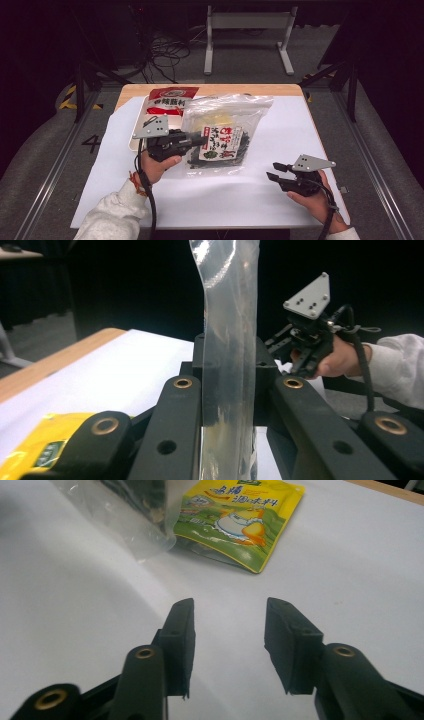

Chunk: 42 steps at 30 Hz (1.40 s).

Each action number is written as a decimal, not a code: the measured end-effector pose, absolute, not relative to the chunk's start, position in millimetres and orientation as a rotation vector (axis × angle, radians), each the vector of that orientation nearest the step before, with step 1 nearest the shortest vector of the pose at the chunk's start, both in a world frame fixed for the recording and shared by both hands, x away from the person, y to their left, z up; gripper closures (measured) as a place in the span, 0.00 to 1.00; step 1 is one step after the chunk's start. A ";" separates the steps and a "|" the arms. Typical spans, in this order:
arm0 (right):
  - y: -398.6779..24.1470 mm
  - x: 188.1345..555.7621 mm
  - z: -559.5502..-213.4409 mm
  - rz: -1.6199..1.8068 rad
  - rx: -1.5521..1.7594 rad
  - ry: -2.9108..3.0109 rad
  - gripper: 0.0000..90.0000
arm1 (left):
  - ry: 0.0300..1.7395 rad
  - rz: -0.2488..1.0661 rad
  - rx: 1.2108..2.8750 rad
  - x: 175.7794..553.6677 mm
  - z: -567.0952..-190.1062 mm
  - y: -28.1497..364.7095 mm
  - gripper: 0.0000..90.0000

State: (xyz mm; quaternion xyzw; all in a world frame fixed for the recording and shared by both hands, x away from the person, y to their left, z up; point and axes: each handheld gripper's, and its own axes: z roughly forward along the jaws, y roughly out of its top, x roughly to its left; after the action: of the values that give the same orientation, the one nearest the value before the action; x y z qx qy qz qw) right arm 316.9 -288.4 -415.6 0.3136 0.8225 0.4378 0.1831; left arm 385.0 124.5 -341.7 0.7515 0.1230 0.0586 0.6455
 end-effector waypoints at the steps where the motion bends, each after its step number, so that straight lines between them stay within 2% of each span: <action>1: -288.3 316.2 -415.1 1.230 0.884 2.321 0.57 | 0.284 0.143 1.705 385.2 -340.9 127.5 0.89; 11: -284.4 315.0 -422.5 1.175 0.880 2.363 0.46 | 0.346 0.246 1.649 389.8 -329.8 163.7 0.89; 25: -278.7 319.9 -431.6 1.164 0.897 2.388 0.40 | 0.430 0.500 1.561 386.2 -307.4 226.7 0.89; 42: -280.9 312.1 -438.3 1.131 0.917 2.399 0.38 | 0.535 0.706 1.647 420.5 -323.7 245.9 0.89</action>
State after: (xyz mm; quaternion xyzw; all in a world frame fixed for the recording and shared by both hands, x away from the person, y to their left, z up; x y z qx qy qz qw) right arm 312.1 -280.9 -438.3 0.3220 0.8429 0.3974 0.1667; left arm 420.5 245.9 -323.7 0.7086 0.2300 0.3039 0.5938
